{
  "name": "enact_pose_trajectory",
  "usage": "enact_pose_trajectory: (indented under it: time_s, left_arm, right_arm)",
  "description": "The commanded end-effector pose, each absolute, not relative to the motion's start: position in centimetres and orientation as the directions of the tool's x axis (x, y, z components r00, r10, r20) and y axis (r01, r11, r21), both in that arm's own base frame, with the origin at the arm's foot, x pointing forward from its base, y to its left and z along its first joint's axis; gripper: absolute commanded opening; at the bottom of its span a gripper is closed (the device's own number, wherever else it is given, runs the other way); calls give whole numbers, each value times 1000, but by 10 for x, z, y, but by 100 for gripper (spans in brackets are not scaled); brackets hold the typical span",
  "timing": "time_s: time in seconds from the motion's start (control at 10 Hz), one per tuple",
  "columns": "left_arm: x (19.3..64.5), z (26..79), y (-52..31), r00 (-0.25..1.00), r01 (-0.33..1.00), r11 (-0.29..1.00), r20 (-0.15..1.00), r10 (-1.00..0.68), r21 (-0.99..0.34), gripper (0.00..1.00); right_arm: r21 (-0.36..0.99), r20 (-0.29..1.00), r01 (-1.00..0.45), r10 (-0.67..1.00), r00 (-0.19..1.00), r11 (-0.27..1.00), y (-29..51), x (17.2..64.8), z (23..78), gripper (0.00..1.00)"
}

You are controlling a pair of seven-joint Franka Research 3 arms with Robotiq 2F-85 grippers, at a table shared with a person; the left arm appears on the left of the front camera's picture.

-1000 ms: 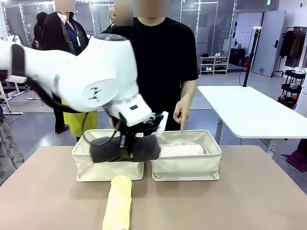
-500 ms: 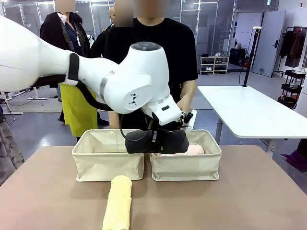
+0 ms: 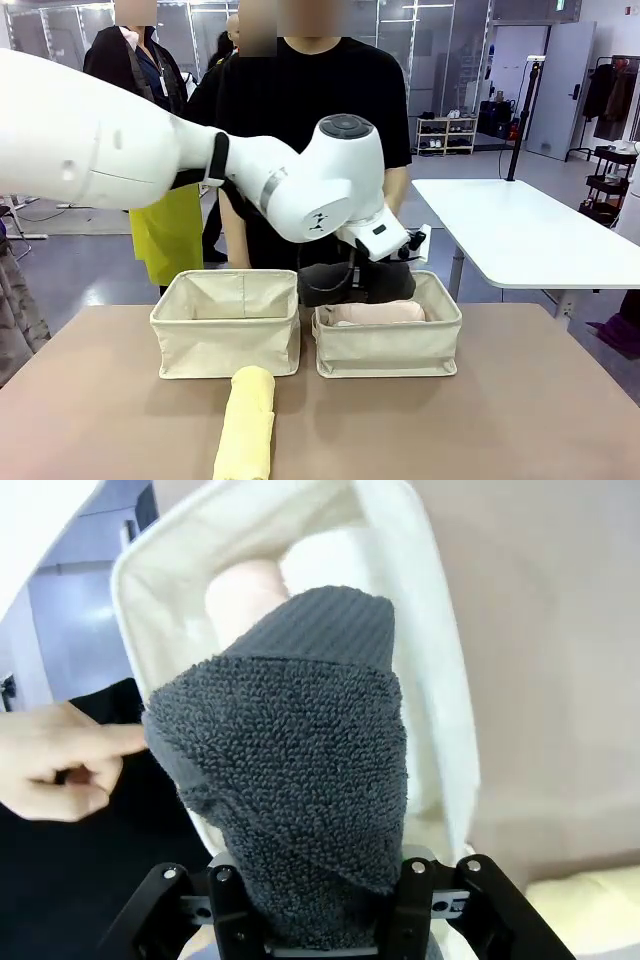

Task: Divide the towels into two baskets.
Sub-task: Pick up one hotel-folded towel from the bottom of the table and place it in the Fabric basket indicated by the person.

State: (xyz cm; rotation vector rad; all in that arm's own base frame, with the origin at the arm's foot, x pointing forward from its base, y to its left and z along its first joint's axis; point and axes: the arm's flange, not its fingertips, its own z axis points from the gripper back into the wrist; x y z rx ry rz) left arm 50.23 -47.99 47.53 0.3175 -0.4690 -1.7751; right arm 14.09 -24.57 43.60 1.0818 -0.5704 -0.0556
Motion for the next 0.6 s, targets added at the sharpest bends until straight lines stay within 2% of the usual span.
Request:
enact_pose_trajectory:
  time_s: [0.0, 0.1, 0.3, 0.5]
  left_arm:
    - [516, 477, -514, -221, 859, -166, 58, -974, 484, 37]
    - [522, 472, -525, -195, 864, -129, 86, -977, 487, 37]
    - [527, 460, -531, -163, 864, -112, 62, -985, 490, 37]
    - [527, 454, -532, -151, 860, -102, 59, -987, 500, 52]
  right_arm:
    - [838, 430, -244, -318, 845, 488, -244, 137, 437, 100]
    - [838, 430, -244, -318, 845, 488, -244, 137, 437, 100]
    - [838, 430, -244, -318, 845, 488, -244, 137, 437, 100]
    - [838, 430, -244, -318, 845, 488, -244, 137, 437, 100]
